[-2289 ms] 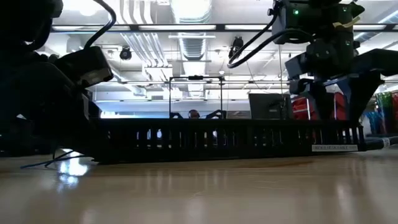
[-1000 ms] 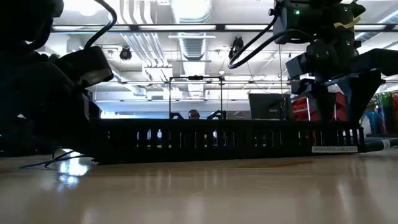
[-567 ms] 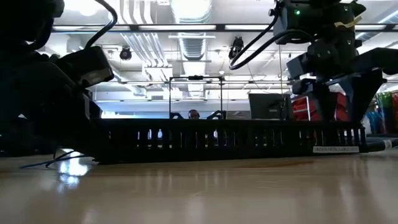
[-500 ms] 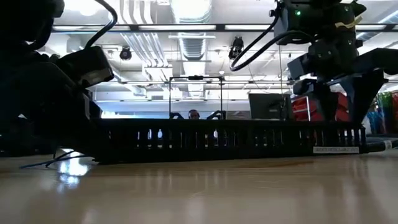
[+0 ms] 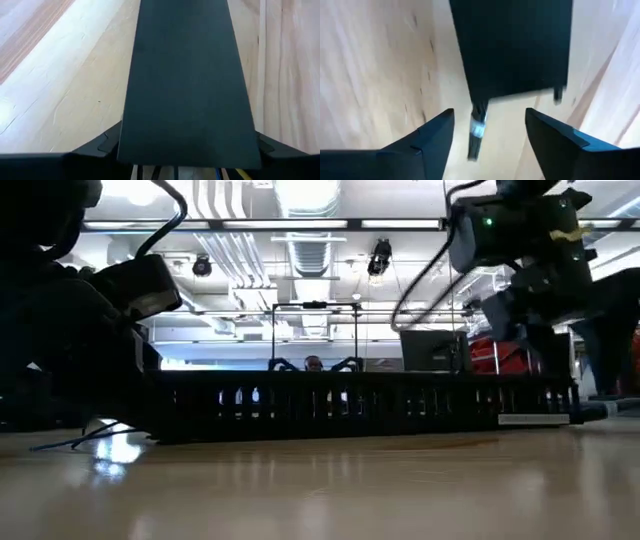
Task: Ziptie cables
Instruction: Close the black cable duct
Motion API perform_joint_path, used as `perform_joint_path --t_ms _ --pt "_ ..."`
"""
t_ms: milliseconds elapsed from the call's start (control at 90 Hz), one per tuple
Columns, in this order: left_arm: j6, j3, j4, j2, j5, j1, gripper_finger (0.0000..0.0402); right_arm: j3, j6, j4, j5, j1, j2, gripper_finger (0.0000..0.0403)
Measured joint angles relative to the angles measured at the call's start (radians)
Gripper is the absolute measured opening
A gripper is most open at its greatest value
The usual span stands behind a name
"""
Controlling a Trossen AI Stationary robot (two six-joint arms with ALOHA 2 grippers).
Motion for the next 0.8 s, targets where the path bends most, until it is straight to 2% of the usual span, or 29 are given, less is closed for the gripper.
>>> perform_joint_path --t_ms 156,300,422,689,800 --pt "0.004 0.0 0.0 0.0 0.0 0.0 0.0223 0.006 0.01 0.007 0.012 -0.002 -0.005 0.0176" --pt "0.004 0.0 0.0 0.0 0.0 0.0 0.022 0.033 0.01 -0.006 0.052 -0.006 -0.008 0.0181" --pt "0.038 0.0 -0.005 0.0 -0.001 0.001 0.0233 0.07 0.02 -0.012 0.054 -0.005 -0.008 0.0215" --pt "0.075 0.0 -0.035 -0.002 -0.001 0.002 0.0232 0.086 0.005 0.02 0.016 -0.005 -0.008 0.0326" --pt "0.085 0.0 -0.035 -0.003 0.004 0.002 0.0235 0.086 0.016 -0.003 -0.023 -0.005 -0.001 0.0347"
